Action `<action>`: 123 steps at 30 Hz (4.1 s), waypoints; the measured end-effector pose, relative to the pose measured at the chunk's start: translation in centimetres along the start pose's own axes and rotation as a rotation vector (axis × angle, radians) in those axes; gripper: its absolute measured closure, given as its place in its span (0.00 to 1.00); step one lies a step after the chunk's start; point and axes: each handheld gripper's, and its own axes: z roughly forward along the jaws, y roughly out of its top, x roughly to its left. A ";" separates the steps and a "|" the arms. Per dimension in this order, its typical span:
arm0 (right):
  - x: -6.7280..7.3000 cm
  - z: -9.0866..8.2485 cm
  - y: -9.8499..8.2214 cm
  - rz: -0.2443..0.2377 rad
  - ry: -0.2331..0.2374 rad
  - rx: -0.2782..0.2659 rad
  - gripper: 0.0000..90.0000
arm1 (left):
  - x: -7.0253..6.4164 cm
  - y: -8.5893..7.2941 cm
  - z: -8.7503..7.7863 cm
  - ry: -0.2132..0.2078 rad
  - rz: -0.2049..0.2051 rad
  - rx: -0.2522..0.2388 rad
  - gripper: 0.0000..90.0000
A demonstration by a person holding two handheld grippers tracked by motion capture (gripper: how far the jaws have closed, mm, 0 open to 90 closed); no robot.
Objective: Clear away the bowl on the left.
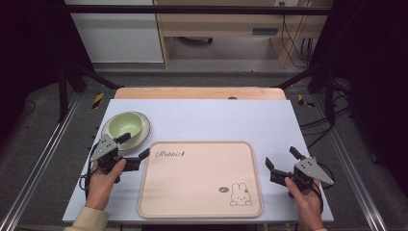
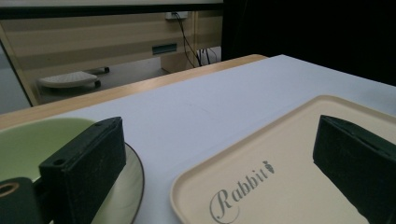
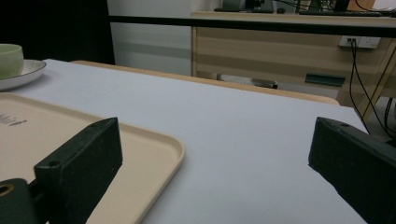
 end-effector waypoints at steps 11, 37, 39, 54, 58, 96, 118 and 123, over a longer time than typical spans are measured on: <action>0.1 0.1 -0.1 -0.009 -0.002 0.021 0.03 | 2.4 3.9 0.3 0.025 0.011 0.041 0.03; 1.2 0.5 -0.2 -0.044 0.034 0.038 0.03 | 5.6 5.8 4.8 0.110 0.068 0.232 0.05; 1.3 0.5 -0.2 -0.049 0.037 0.035 0.03 | 5.9 5.8 4.8 0.120 0.068 0.236 0.05; 1.4 0.5 -0.2 -0.051 0.040 0.041 0.03 | 9.0 5.0 4.9 0.237 0.058 0.295 0.06; 1.4 0.5 -0.2 -0.049 0.041 0.042 0.03 | 9.7 4.7 4.8 0.248 0.036 0.303 0.06; 1.4 0.4 -0.2 -0.055 0.039 0.048 0.05 | 12.8 2.1 3.6 0.364 -0.161 0.467 0.29; 1.4 0.6 -0.5 -0.055 0.058 0.064 0.05 | 14.3 1.8 5.3 0.375 -0.245 0.568 0.69; 1.3 0.6 -0.5 -0.049 0.058 0.069 0.05 | 14.7 1.6 5.4 0.377 -0.271 0.589 0.73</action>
